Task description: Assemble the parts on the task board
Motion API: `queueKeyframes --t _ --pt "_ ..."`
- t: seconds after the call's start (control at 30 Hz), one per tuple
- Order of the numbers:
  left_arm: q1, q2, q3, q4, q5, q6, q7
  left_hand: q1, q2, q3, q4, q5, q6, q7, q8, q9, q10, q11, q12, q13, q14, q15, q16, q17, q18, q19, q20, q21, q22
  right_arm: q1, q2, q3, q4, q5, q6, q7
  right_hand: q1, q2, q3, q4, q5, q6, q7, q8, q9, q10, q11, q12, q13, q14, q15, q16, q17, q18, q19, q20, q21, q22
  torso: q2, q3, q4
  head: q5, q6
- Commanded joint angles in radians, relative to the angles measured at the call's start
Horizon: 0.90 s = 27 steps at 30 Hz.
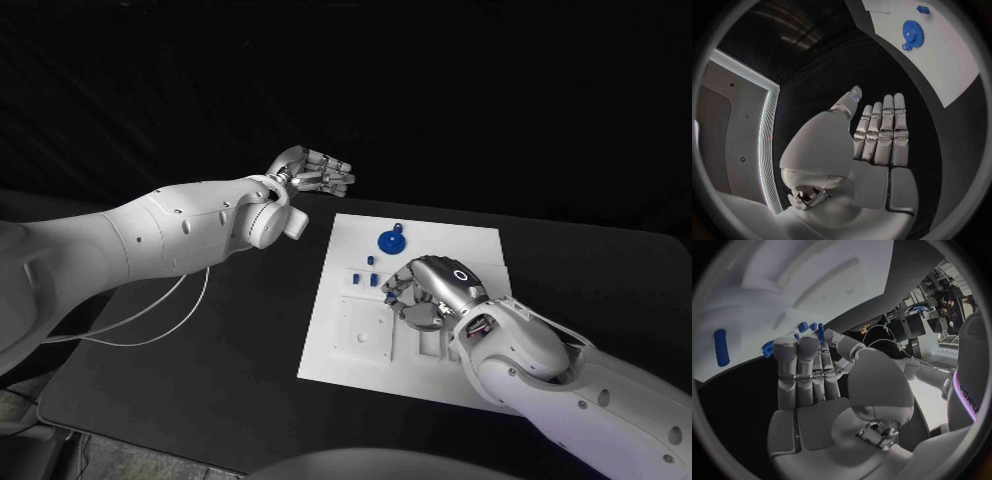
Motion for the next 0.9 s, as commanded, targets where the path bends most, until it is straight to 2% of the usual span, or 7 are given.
queueKeyframes --t 0.03,0.1,0.43,0.63,0.9 --pt "0.000 0.001 0.001 0.001 0.011 -0.008 0.022 0.002 0.003 0.001 -0.004 0.002 0.001 0.005 0.005 0.001 -0.001 0.005 -0.001 0.000 -0.007 0.001 -0.004 -0.001 -0.009 0.003 -0.001 0.002 -0.001 -0.005 0.004 -0.004 -0.004 -0.045 -0.012 0.010 0.007 -0.001 0.002 0.002 -0.005 0.006 -0.001 0.004 0.001 0.009 -0.001 0.003 0.001 -0.001 -0.006 0.004 -0.001 0.015 0.052 -0.003 0.002 0.001 0.000 0.0002 -0.0002 0.008 -0.010" --pt "0.000 0.000 0.001 0.002 0.010 -0.008 0.022 0.002 0.003 0.001 -0.004 0.002 0.001 0.005 0.005 0.001 -0.001 0.005 -0.001 0.000 -0.007 0.001 -0.004 -0.001 -0.009 0.003 -0.001 0.002 -0.001 -0.009 0.006 -0.007 -0.007 -0.050 -0.013 0.011 0.007 -0.001 0.002 0.002 -0.005 0.006 -0.001 0.004 0.001 0.009 -0.001 0.003 0.001 -0.001 -0.006 0.004 -0.001 0.015 0.052 -0.003 0.003 0.001 0.000 0.0005 -0.0004 0.013 -0.016" --pt "0.000 -0.001 0.001 0.005 0.010 -0.002 0.020 -0.004 0.001 0.013 -0.008 0.004 0.001 0.004 0.005 0.001 -0.001 0.005 -0.001 0.000 -0.008 0.001 -0.004 -0.001 -0.009 0.002 -0.001 0.003 0.001 -0.020 0.014 -0.021 -0.018 -0.056 -0.004 0.014 0.007 -0.002 0.002 0.002 -0.004 0.007 -0.001 0.004 0.000 0.009 -0.001 0.003 0.001 -0.001 -0.006 0.006 -0.002 0.014 0.052 -0.003 0.005 0.001 0.000 0.0000 -0.0008 0.023 -0.033" --pt "0.000 -0.001 0.001 0.006 0.010 -0.001 0.020 -0.004 0.001 0.013 -0.008 0.004 0.001 0.004 0.005 0.001 -0.001 0.005 -0.001 0.000 -0.008 0.001 -0.004 -0.001 -0.009 0.002 -0.001 0.003 0.001 -0.022 0.019 -0.033 -0.029 -0.057 0.002 0.015 0.007 -0.001 0.002 0.002 -0.004 0.007 -0.001 0.004 0.000 0.009 -0.001 0.003 0.001 -0.001 -0.006 0.006 -0.002 0.014 0.052 -0.003 0.005 0.001 0.000 0.0002 -0.0005 0.028 -0.038" --pt "0.000 -0.002 0.001 0.008 0.010 0.003 0.020 -0.006 0.002 0.029 -0.018 0.013 0.001 0.005 0.005 0.001 -0.002 0.005 -0.001 -0.001 -0.009 0.001 -0.004 -0.002 -0.007 0.000 -0.003 0.006 0.013 -0.024 0.024 -0.040 -0.040 -0.058 0.007 0.016 0.007 -0.001 0.001 0.001 -0.003 0.007 -0.001 0.004 0.000 0.010 -0.001 0.003 0.001 -0.001 -0.006 0.007 -0.002 0.014 0.052 -0.003 0.005 0.001 0.000 0.0003 -0.0004 0.028 -0.041"
